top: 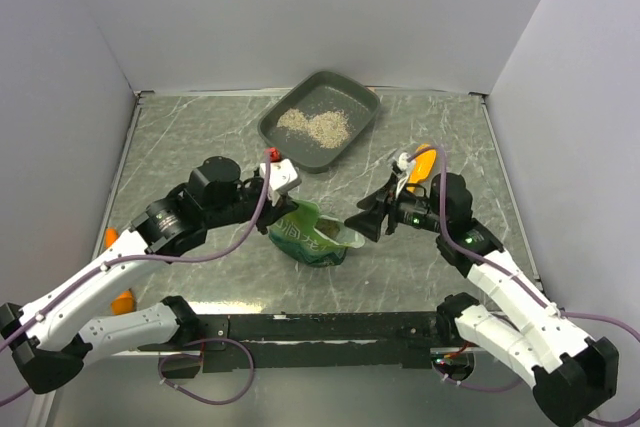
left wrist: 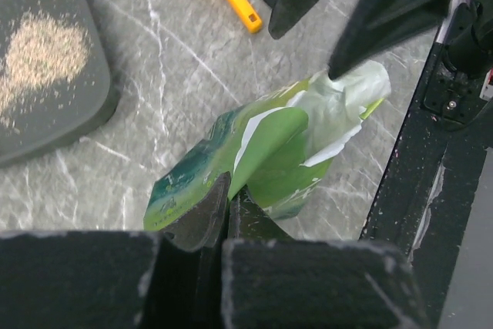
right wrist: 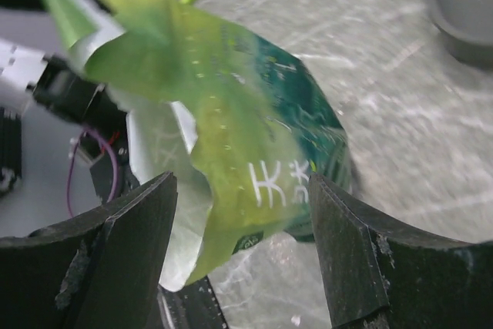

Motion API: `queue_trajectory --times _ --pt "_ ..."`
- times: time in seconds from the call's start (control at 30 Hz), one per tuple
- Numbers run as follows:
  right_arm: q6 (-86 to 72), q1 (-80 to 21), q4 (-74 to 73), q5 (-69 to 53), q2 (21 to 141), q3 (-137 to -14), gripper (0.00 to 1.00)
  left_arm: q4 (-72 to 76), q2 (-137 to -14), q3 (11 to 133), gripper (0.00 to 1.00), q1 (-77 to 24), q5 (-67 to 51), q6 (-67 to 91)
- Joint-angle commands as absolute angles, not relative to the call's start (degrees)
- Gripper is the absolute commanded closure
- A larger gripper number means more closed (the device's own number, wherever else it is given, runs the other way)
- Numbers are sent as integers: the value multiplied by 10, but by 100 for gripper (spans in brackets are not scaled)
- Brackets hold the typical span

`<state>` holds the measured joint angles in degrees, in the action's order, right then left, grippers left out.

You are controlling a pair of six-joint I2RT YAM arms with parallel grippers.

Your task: Fill the litter box with clean litter

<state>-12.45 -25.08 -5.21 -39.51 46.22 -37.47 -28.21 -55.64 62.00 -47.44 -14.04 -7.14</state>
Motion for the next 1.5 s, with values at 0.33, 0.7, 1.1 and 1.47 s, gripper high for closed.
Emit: queue_trajectory --times 0.33,0.7,1.1,1.47 --pt "-66 -270 205 -574 490 -337 20 -309 -555 703 99 -469 -2 -7" --pt "-39 -308 202 -529 488 -316 19 -312 -574 723 99 -434 -3 -11" --pt "-35 -321 319 -399 554 -271 19 -325 -571 735 99 -412 -23 -14" --pt "-59 -321 409 -432 585 -247 19 -326 -559 717 99 -407 -28 -16"
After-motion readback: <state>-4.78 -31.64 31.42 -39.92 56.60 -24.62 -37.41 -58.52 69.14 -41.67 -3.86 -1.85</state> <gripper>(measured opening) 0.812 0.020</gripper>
